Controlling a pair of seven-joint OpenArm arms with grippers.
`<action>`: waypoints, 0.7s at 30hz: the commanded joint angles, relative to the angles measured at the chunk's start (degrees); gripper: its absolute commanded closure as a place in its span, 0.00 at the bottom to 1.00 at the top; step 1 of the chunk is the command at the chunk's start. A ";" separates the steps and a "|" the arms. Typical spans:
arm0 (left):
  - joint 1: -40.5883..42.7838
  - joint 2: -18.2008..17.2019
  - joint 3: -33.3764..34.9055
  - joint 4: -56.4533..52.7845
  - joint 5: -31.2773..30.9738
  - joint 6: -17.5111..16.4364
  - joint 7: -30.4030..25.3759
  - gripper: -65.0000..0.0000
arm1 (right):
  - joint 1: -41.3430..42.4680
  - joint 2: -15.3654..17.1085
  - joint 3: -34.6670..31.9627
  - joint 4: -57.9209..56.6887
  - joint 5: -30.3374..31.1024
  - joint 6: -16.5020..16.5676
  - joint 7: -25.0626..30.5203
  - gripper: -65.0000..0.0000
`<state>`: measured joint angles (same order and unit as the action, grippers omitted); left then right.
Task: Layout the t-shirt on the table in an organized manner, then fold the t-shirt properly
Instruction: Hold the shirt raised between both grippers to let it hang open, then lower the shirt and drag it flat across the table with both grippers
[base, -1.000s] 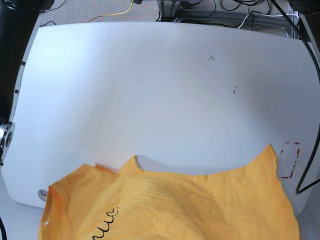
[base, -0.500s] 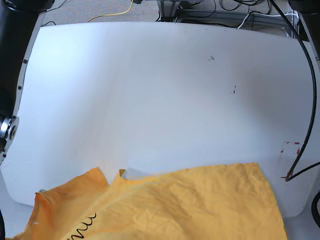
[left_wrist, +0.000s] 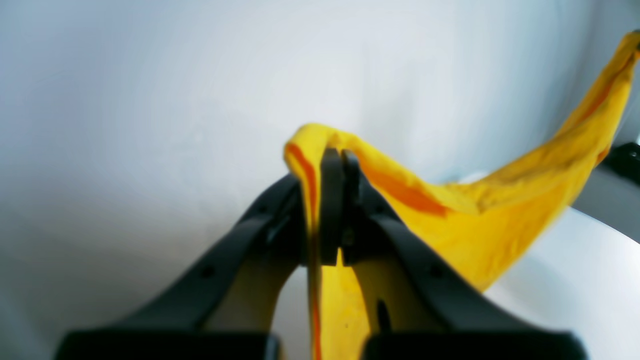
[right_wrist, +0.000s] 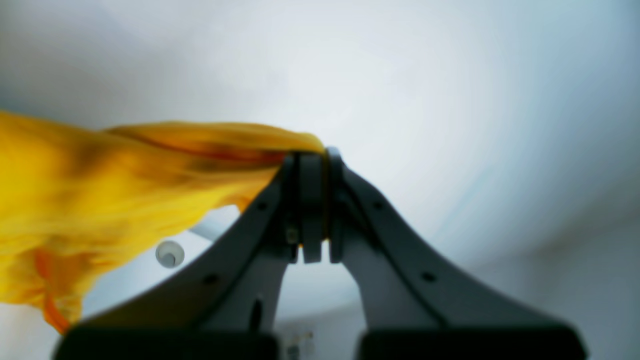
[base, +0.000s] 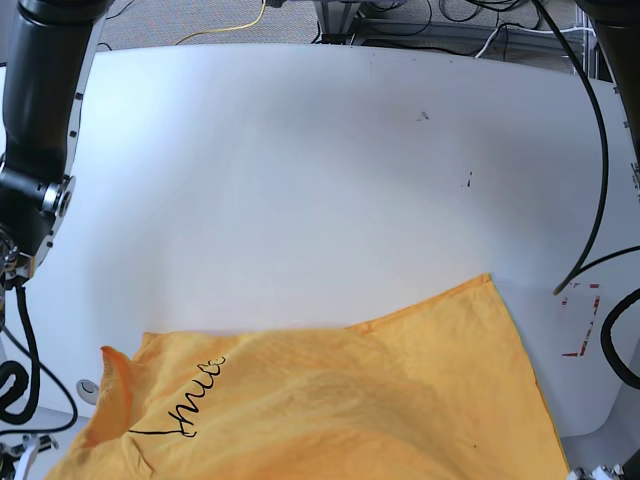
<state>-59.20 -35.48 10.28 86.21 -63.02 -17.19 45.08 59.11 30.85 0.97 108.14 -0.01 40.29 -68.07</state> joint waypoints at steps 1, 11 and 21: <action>2.80 -0.52 -1.89 2.71 -1.37 0.00 -1.52 1.00 | -2.98 0.31 1.27 3.38 0.32 -0.29 0.95 1.00; 21.79 -3.24 -7.25 8.07 -5.24 0.00 -1.34 1.00 | -21.35 -1.88 12.52 8.39 0.58 -0.29 0.78 1.00; 40.43 -3.42 -11.65 14.84 -5.24 0.00 0.59 1.00 | -36.47 -3.82 22.72 8.65 4.89 -0.29 0.78 1.00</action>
<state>-20.12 -37.80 0.14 99.81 -67.79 -17.28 45.95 22.98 26.02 22.24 115.87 4.89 40.42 -68.05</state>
